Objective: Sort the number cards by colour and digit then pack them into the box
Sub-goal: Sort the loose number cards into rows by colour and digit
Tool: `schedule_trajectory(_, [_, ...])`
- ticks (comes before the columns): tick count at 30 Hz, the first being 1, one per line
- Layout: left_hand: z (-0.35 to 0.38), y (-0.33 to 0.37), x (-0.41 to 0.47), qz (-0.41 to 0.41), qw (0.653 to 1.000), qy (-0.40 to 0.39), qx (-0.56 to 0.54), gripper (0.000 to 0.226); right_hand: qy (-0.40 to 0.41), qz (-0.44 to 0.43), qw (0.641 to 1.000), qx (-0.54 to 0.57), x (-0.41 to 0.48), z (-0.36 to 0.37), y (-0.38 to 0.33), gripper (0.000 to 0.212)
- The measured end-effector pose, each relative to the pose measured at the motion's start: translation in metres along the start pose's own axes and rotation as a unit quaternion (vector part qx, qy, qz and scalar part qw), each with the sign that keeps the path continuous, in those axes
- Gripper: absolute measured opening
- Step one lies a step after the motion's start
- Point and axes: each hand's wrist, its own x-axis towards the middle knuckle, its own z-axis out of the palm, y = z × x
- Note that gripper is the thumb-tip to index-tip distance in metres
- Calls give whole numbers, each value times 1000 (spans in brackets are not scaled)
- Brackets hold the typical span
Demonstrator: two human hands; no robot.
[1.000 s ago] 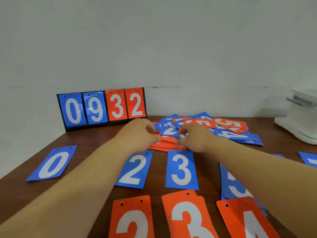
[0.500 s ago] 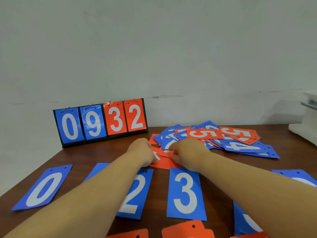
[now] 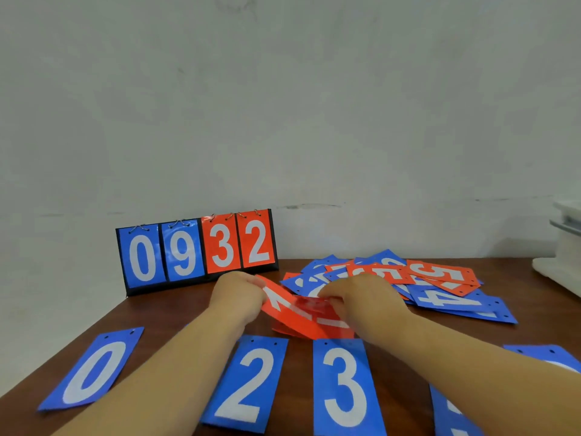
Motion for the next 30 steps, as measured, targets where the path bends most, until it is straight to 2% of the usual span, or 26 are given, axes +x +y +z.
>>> schedule_trajectory(5, [-33,-13,-23,-36,993,66,-90,21,90,13,993,78,-39,-41,-11,31])
schedule_trajectory(9, [-61,-22,-59,-20,981,112,-154,35,123,8,988,94,-71,-62,-22,28])
schedule_trajectory(12, [-77,-25,-88,-6,971,130,-199,38,147,8,983,112,-93,-72,-31,27])
schedule_trajectory(16, [-90,-24,-128,7,962,99,-255,34,177,36,954,240,-122,-86,-41,23])
schedule_trajectory(19, [-104,-25,-152,39,957,121,-260,32,172,51,923,341,-148,-104,-43,31])
schedule_trajectory(21, [-111,-24,-166,45,959,102,-261,30,164,61,896,409,-163,-116,-44,22])
schedule_trajectory(23, [-113,-20,-183,53,964,49,-254,25,151,70,861,480,-178,-125,-45,11])
schedule_trajectory(25, [-112,-15,-197,77,972,11,-224,21,123,79,840,522,-189,-129,-44,5])
schedule_trajectory(30, [-113,-10,-222,96,982,-21,-161,16,82,127,807,571,-211,-134,-24,19])
